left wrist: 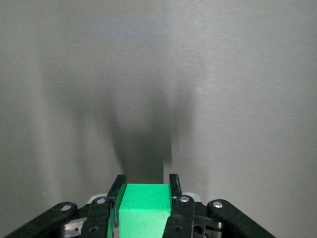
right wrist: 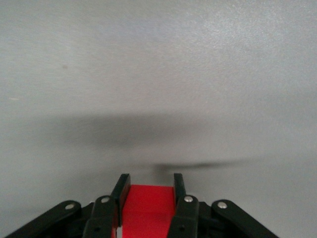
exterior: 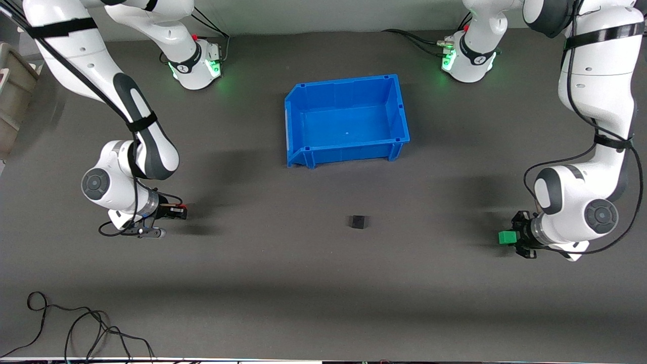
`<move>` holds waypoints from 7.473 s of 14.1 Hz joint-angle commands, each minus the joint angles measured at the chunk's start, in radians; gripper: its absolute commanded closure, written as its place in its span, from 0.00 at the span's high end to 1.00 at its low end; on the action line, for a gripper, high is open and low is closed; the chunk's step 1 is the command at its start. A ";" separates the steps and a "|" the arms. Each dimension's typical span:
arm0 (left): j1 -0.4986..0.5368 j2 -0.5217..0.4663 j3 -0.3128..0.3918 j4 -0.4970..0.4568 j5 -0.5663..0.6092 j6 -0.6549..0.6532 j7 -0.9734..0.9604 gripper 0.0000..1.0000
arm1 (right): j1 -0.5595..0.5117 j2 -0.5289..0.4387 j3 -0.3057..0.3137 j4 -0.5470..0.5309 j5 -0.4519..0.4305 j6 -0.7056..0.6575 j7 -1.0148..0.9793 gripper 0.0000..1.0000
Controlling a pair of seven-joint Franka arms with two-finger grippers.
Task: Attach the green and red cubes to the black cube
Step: 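Carry the red cube and green cube toward the black cube, then press the red and green cubes against opposite sides of the black cube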
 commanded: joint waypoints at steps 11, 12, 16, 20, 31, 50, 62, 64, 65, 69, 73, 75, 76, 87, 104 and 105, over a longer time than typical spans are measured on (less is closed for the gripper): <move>-0.268 0.032 -0.028 0.150 -0.024 -0.109 -0.345 0.00 | 0.261 0.008 -0.002 0.293 0.100 -0.295 1.031 0.00; -0.302 0.046 -0.028 0.150 -0.021 -0.107 -0.394 0.00 | 0.279 0.025 -0.002 0.319 0.151 -0.295 1.069 0.00; -0.386 0.054 -0.028 0.156 -0.002 -0.110 -0.376 0.00 | 0.376 0.096 -0.004 0.416 0.184 -0.295 1.342 0.00; -0.449 0.061 -0.030 0.150 -0.016 -0.102 -0.395 0.00 | 0.428 0.198 -0.004 0.522 0.184 -0.300 1.517 0.00; -0.491 0.106 -0.031 0.150 -0.033 -0.038 -0.539 0.00 | 0.543 0.424 -0.004 0.747 0.124 -0.309 1.964 0.00; -0.560 0.152 -0.034 0.147 -0.042 0.079 -0.563 0.00 | 0.637 0.617 -0.002 0.962 0.127 -0.203 2.197 0.00; -0.560 0.149 -0.036 0.153 -0.045 0.077 -0.590 0.00 | 0.622 0.677 -0.005 1.027 0.127 -0.144 2.197 0.00; -0.560 0.149 -0.036 0.152 -0.044 0.077 -0.594 0.00 | 0.623 0.682 -0.005 1.027 0.127 -0.131 2.199 0.00; -0.560 0.149 -0.036 0.153 -0.045 0.077 -0.596 0.00 | 0.625 0.682 -0.005 1.027 0.126 -0.131 2.202 0.00; -0.558 0.150 -0.049 0.155 -0.047 0.079 -0.623 0.00 | 0.640 0.682 -0.007 1.024 0.119 -0.136 2.202 0.00; -0.558 0.152 -0.049 0.155 -0.045 0.079 -0.639 0.00 | 0.655 0.682 -0.005 1.021 0.075 -0.145 2.203 0.00; -0.558 0.152 -0.049 0.155 -0.045 0.079 -0.639 0.00 | 0.663 0.682 -0.005 1.019 0.072 -0.148 2.203 0.00; -0.558 0.152 -0.049 0.155 -0.042 0.079 -0.634 0.00 | 0.663 0.682 -0.007 1.018 0.069 -0.148 2.203 0.00; -0.555 0.149 -0.049 0.156 -0.044 0.079 -0.631 0.00 | 0.636 0.714 -0.005 1.054 0.069 -0.111 2.199 0.00; -0.555 0.149 -0.049 0.158 -0.045 0.079 -0.636 0.33 | 0.651 0.728 -0.004 1.085 0.069 -0.107 2.193 0.44; -0.555 0.149 -0.049 0.158 -0.045 0.079 -0.636 0.35 | 0.649 0.728 -0.004 1.085 0.069 -0.107 2.191 0.62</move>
